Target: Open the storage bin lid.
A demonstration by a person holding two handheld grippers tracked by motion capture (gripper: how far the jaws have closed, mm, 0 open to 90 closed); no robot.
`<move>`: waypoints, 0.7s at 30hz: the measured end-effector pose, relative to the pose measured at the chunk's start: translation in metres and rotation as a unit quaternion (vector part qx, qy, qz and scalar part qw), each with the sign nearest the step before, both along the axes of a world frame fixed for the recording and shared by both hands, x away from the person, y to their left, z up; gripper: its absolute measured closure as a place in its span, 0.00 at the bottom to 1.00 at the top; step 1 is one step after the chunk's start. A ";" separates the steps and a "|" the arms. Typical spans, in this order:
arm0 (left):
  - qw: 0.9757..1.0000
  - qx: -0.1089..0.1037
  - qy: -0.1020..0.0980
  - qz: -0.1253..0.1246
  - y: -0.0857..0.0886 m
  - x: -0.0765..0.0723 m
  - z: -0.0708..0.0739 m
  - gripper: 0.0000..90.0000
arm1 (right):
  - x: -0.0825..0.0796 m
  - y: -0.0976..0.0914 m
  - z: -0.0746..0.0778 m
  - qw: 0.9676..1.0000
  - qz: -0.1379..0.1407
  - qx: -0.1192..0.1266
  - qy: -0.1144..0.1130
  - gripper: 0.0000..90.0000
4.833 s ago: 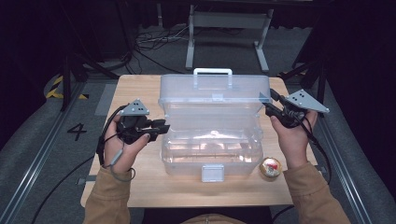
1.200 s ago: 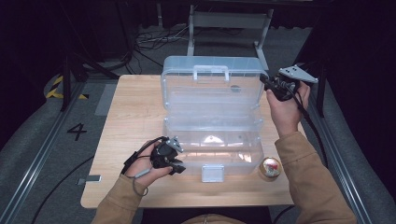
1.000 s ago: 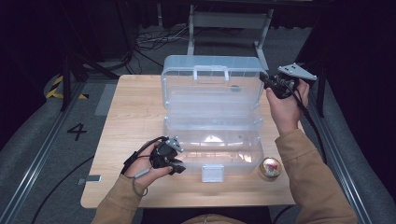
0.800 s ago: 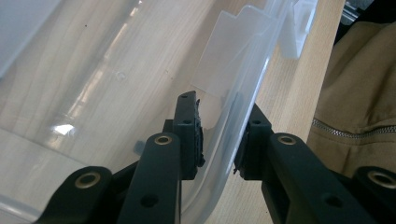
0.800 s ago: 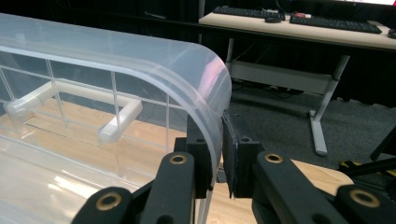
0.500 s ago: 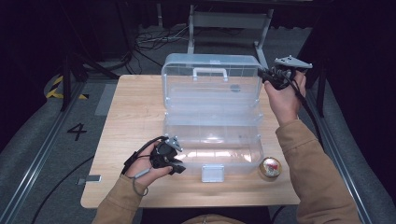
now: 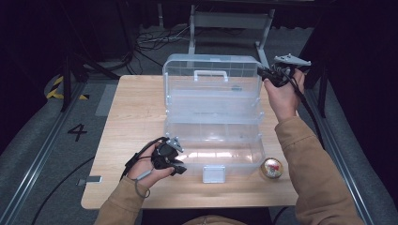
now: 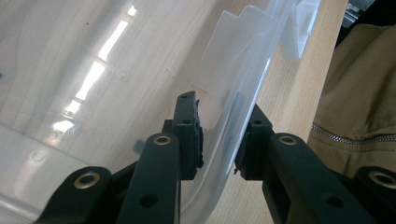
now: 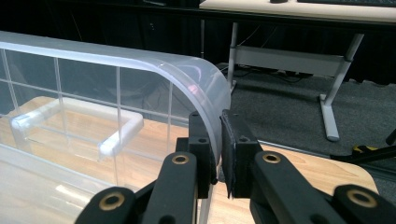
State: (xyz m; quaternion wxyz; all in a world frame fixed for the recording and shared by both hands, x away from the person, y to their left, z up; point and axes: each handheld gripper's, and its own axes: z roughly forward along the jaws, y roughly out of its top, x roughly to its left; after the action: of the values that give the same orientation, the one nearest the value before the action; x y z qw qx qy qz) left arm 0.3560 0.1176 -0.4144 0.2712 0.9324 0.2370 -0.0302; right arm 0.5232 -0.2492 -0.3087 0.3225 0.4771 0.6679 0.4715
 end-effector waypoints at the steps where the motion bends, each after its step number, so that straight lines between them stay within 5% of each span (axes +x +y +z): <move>1: 1.000 0.000 0.000 0.000 0.000 0.000 0.000 0.82 | 0.001 0.000 0.000 1.000 0.000 0.000 0.000 0.93; 21: 1.000 -0.002 -0.002 -0.004 0.000 0.000 0.000 0.82 | 0.026 0.001 -0.014 1.000 -0.004 0.005 0.007 0.94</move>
State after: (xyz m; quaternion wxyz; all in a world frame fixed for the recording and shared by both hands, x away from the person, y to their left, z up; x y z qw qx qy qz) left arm 0.3562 0.1179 -0.4145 0.2733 0.9329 0.2327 -0.0299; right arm 0.5495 -0.2481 -0.3228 0.3171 0.4843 0.6661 0.4703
